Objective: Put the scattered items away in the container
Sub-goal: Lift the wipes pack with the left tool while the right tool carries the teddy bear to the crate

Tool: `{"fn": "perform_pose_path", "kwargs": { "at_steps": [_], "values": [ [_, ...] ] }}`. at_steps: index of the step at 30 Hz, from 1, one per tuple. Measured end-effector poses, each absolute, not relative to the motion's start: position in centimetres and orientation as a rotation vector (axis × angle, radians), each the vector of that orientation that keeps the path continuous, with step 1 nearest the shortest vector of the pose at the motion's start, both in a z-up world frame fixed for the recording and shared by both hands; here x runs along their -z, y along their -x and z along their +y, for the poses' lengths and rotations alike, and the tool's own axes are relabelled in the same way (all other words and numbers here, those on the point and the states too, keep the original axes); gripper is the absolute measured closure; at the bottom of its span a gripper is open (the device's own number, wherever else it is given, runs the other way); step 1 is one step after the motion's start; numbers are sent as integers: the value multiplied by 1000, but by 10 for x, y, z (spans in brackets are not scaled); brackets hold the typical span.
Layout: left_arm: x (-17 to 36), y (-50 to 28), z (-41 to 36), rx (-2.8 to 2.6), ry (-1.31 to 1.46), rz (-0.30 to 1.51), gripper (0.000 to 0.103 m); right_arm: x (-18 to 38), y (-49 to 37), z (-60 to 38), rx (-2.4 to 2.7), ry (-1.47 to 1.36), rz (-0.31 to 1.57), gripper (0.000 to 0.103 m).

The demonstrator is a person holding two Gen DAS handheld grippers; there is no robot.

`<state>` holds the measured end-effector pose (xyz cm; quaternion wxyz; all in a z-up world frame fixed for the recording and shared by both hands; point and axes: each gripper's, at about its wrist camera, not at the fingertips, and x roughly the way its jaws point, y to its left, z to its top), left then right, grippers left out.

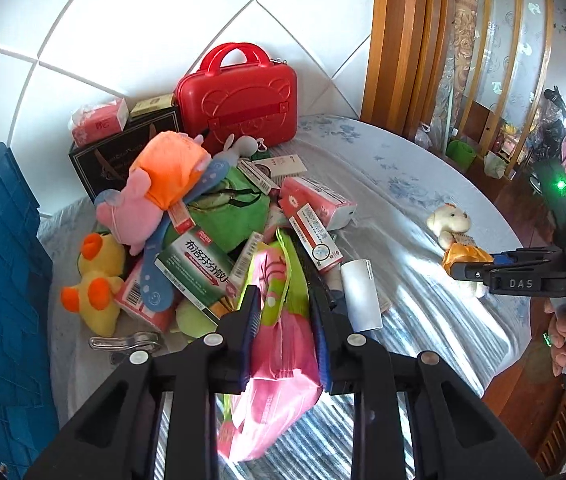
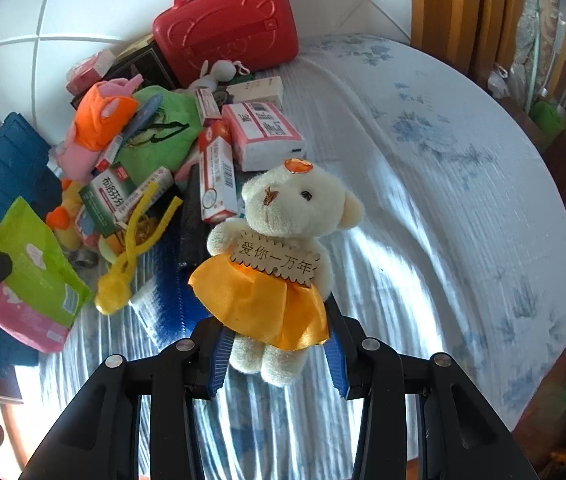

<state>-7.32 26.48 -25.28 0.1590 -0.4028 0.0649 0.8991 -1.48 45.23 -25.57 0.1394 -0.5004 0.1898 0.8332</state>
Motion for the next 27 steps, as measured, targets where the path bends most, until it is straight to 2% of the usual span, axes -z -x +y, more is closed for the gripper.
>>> {"fn": "perform_pose_path", "kwargs": {
  "at_steps": [7,14,27],
  "values": [
    [242,68,260,-2578,1145,178,82,219,13,438,-2479,1387,532,64],
    [246,64,250,-2580,1191,146,88,214,10,426,-2503,1396,519,64],
    [226,56,247,-2586,1165,120,90,200,3,418,-2543,1364,512,64]
  ]
}}
